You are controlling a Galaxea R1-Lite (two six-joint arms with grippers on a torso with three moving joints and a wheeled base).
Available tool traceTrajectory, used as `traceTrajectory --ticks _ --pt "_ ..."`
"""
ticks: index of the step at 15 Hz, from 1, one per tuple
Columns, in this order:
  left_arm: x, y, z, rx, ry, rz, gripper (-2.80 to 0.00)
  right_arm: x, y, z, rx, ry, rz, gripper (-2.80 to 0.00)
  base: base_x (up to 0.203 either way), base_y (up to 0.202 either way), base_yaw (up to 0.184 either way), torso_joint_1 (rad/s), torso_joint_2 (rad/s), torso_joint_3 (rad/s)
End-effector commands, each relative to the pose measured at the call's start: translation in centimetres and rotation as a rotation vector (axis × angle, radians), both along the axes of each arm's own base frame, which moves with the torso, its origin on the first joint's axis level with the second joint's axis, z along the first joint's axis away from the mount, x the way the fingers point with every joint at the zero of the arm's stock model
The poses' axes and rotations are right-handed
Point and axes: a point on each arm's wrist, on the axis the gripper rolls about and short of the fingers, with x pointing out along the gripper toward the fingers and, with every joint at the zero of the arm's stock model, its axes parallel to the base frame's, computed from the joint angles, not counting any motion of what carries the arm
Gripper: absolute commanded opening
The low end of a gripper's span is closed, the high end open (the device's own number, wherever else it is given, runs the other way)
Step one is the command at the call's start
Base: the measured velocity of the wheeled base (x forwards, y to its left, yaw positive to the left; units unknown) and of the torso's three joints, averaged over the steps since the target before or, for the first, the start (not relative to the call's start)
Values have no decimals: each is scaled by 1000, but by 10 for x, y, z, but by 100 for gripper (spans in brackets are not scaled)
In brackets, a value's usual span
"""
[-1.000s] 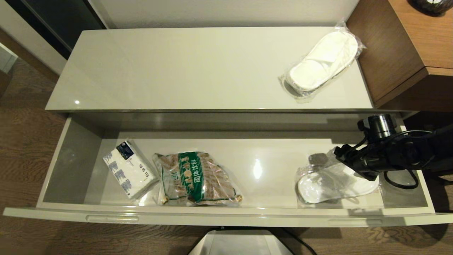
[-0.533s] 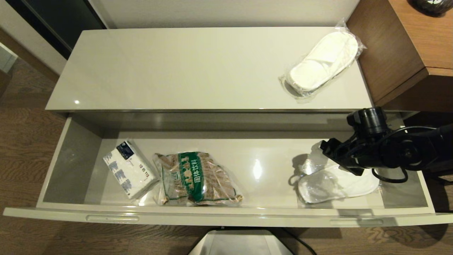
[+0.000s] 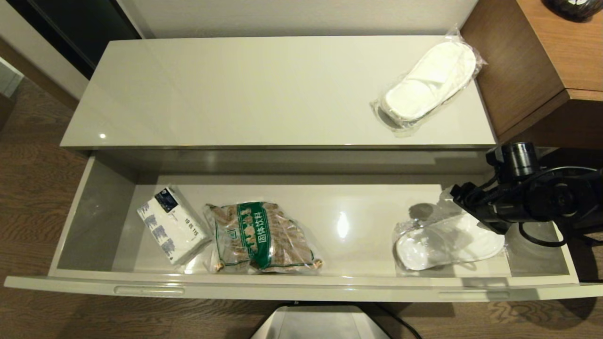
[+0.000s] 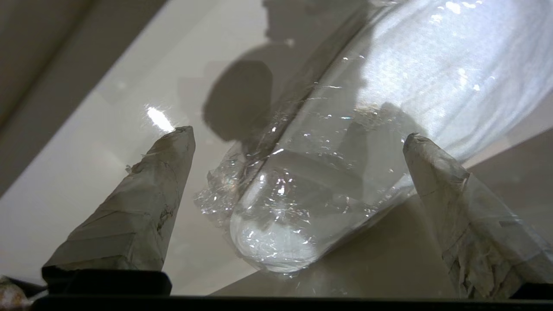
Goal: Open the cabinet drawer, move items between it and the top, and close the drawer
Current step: Take out the disposable slippers from the drawer
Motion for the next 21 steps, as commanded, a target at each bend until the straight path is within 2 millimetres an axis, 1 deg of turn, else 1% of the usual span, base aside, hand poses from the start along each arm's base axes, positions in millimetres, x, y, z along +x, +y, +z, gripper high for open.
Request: traceTrajectory --ticks 1,3,4,5,8,12,13,15,17,21 --pt "0 0 0 0 0 0 -280 4 -17 1 -4 -8 -32 0 0 0 0 0 0 0" --pt "0 0 0 0 0 0 -280 6 -26 0 -3 -7 -43 0 0 0 0 0 0 0" --pt "0 0 0 0 0 0 -280 6 -27 0 -2 -7 -42 0 0 0 0 0 0 0" --pt "0 0 0 0 0 0 -280 8 -35 -2 0 -2 -57 0 0 0 0 0 0 0" --pt "0 0 0 0 0 0 -280 12 -45 -4 6 -19 -59 0 0 0 0 0 0 0" --pt "0 0 0 0 0 0 -280 12 -54 -3 -1 -28 -72 0 0 0 0 0 0 0" --pt "0 0 0 0 0 0 -280 12 -60 -2 1 -33 -82 0 0 0 0 0 0 0" --pt "0 0 0 0 0 0 -280 13 -65 -4 11 -32 -79 0 0 0 0 0 0 0" --pt "0 0 0 0 0 0 -280 17 -66 -12 15 -12 -80 0 0 0 0 0 0 0" --pt "0 0 0 0 0 0 -280 23 -77 -25 7 -15 -97 0 0 0 0 0 0 0"
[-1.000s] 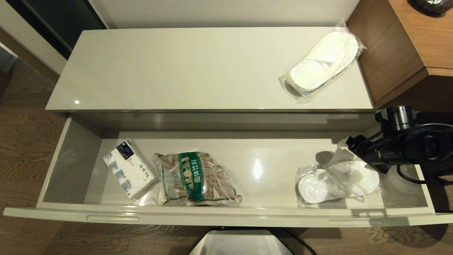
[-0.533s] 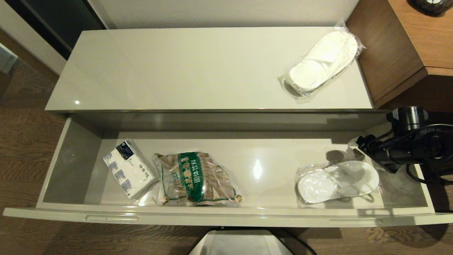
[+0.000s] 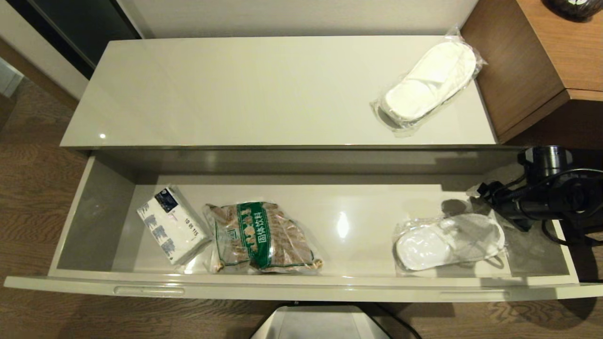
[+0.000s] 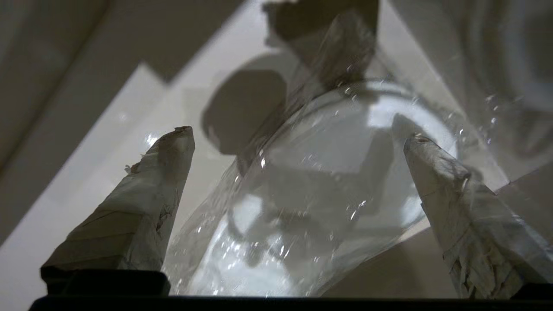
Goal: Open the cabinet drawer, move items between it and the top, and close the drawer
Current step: Take out the disposable slippers from the drawer
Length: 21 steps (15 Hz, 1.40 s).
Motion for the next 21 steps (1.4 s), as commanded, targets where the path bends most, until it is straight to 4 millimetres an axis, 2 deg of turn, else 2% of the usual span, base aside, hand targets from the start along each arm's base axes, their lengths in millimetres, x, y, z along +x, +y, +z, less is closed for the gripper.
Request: traceTrajectory --ticks 1,10,15,21 --pt "0 0 0 0 0 1 -280 5 -5 -13 3 16 -13 0 0 0 0 0 0 0" --pt "0 0 0 0 1 1 -280 12 -11 -40 11 63 -23 0 0 0 0 0 0 0" --pt "0 0 0 0 0 1 -280 17 -15 -64 14 88 -28 0 0 0 0 0 0 0" --pt "0 0 0 0 0 1 -280 18 -14 -70 18 103 -25 0 0 0 0 0 0 0"
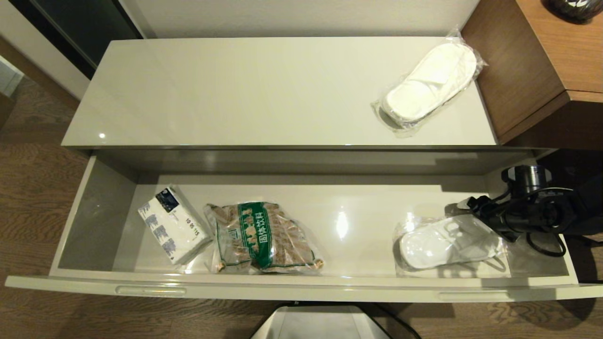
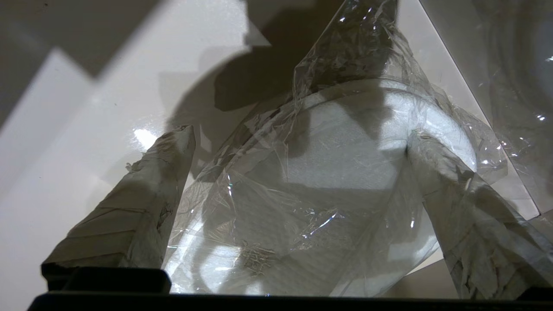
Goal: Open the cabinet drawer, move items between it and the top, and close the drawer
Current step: Take out the disposable slippers from the drawer
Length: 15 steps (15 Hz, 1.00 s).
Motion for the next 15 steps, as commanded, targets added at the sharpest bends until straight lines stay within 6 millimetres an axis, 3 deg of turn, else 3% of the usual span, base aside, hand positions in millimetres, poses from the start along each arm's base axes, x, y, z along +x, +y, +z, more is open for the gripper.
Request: traceTrajectory --ticks 1,5,9,11,15 --pt "0 0 0 0 0 2 -280 1 1 -6 6 17 -1 0 0 0 0 0 0 0" --pt "0 0 0 0 0 1 -280 -2 18 -4 25 62 -8 0 0 0 0 0 0 0" --pt "0 0 0 0 0 1 -280 -10 37 14 54 75 -10 0 0 0 0 0 0 0" --pt "0 0 0 0 0 1 -280 -9 49 7 72 107 -3 0 0 0 0 0 0 0" --pt "0 0 0 0 0 1 -280 -7 49 -6 77 142 -8 0 0 0 0 0 0 0"
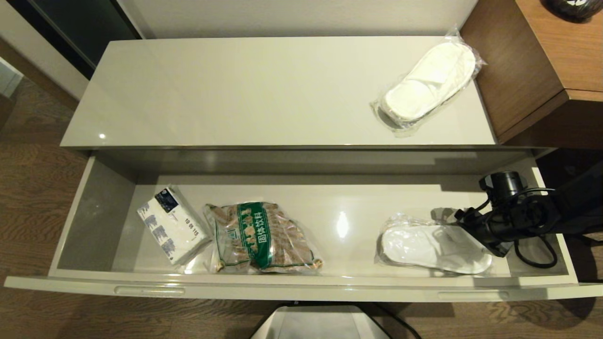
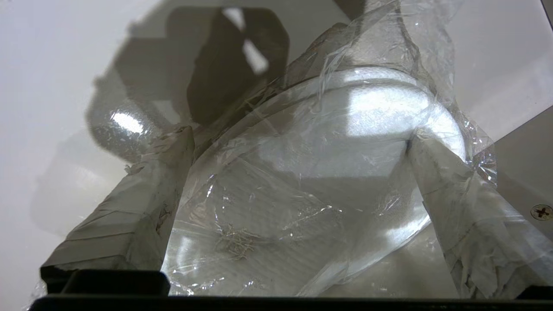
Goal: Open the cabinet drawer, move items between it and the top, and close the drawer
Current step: Take out the disposable slippers from the drawer
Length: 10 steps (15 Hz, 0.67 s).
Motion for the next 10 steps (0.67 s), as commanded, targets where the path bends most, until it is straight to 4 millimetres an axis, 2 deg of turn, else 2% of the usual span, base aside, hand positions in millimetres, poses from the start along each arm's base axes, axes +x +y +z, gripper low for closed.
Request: traceTrajectory --ticks 1,7,10 --pt "0 0 0 0 -1 0 -280 3 0 -15 6 31 -1 0 0 0 0 0 0 0" --pt "0 0 0 0 -1 0 -280 6 -1 -41 10 56 -3 0 0 0 0 0 0 0" --pt "0 0 0 0 1 0 -280 6 -2 -44 10 64 -5 0 0 0 0 0 0 0"
